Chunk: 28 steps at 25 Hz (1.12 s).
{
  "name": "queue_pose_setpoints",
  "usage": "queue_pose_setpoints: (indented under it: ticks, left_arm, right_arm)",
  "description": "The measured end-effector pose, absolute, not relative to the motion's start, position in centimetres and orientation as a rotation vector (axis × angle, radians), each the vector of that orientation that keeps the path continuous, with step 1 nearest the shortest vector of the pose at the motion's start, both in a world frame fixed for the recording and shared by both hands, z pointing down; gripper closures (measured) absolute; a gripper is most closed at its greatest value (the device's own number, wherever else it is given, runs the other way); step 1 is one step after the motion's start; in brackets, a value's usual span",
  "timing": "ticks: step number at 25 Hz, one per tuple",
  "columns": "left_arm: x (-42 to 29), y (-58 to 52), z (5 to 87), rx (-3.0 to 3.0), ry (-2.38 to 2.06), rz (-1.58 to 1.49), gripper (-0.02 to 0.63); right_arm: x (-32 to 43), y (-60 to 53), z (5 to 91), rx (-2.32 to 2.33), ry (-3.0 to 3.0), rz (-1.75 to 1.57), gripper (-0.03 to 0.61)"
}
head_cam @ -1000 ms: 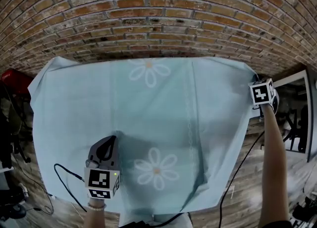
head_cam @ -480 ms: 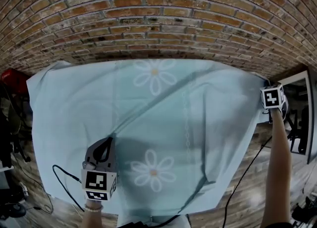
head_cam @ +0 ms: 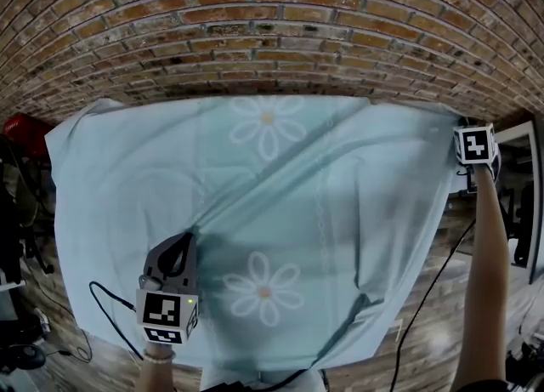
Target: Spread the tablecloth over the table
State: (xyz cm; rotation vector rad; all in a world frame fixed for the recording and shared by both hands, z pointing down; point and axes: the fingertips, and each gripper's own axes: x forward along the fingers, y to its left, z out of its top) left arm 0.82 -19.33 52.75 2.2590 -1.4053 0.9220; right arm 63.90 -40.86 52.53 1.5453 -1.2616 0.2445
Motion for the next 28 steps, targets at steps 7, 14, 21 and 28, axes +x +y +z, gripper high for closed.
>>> queue_pose_setpoints:
  ticks: [7, 14, 21, 28]
  left_arm:
    - [0.6, -19.5, 52.7, 2.245, -1.394, 0.889, 0.6]
    - [0.6, -19.4, 52.8, 2.281, -1.376, 0.892, 0.6]
    - [0.5, -18.0, 50.0, 2.394, -1.313, 0.824, 0.6]
    - [-0.9, -13.7, 46.0, 2.526, -1.18, 0.801, 0.6]
  right_arm:
    - [62.9, -39.1, 56.2, 1.636, -1.384, 0.432, 0.458]
    - [57.8, -35.9, 55.5, 1.765, -1.661, 0.623, 0.365]
    - [47.3, -23.9, 50.1, 1.775, -1.943, 0.667, 0.364]
    - [38.9, -6.3, 48.9, 1.863, -1.806, 0.743, 0.364]
